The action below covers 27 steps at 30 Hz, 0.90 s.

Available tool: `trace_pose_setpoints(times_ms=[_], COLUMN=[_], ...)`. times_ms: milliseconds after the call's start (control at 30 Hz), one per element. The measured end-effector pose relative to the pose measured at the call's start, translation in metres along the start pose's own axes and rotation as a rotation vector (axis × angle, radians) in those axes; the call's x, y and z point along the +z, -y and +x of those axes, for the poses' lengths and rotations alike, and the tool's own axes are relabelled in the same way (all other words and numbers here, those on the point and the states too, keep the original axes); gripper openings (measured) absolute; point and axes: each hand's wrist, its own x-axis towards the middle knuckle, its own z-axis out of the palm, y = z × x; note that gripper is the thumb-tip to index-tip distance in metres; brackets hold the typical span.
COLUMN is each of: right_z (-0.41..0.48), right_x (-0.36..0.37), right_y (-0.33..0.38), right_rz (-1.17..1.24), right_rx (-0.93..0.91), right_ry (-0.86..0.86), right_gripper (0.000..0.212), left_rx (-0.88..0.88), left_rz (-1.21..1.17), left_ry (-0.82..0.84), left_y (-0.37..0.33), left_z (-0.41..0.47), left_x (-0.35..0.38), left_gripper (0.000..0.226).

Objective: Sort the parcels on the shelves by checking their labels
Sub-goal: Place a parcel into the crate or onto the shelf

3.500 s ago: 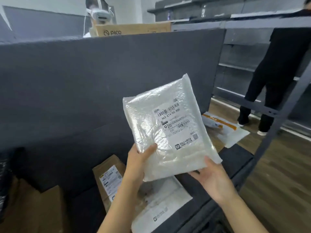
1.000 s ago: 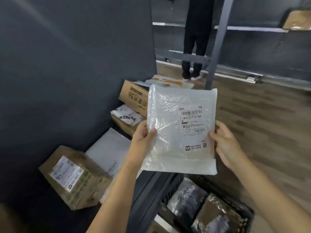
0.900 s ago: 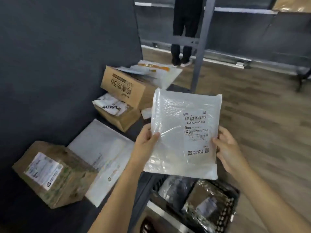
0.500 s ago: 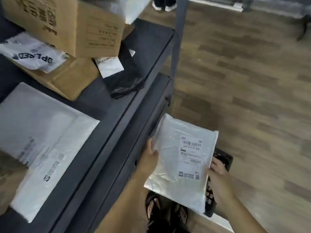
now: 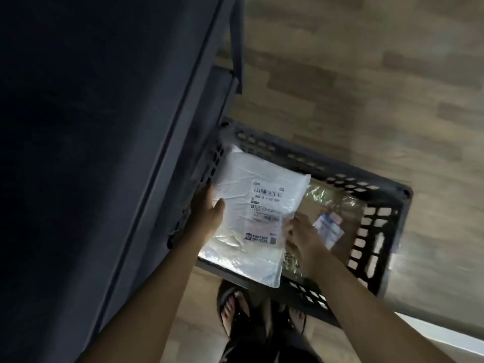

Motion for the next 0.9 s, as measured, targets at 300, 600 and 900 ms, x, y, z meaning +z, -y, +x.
trace_pose_setpoints(times_ms=[300, 600, 900], right_z=[0.099, 0.157, 0.178], right_x=[0.023, 0.076, 0.087], right_y=[-0.028, -0.051, -0.063], right_rz=[0.032, 0.075, -0.143], right_rx=[-0.128, -0.164, -0.24], right_ry=[0.169, -0.041, -0.131], right_gripper=[0.028, 0.05, 0.079], left_rx=[-0.044, 0.073, 0.193], left_rz=[0.16, 0.041, 0.2], left_ry=[0.07, 0.041, 0.101], left_y=[0.059, 0.074, 0.09], left_z=[0.081, 0.112, 0.126], left_x=[0.038, 0.053, 0.079], left_gripper=[0.063, 0.057, 0.06])
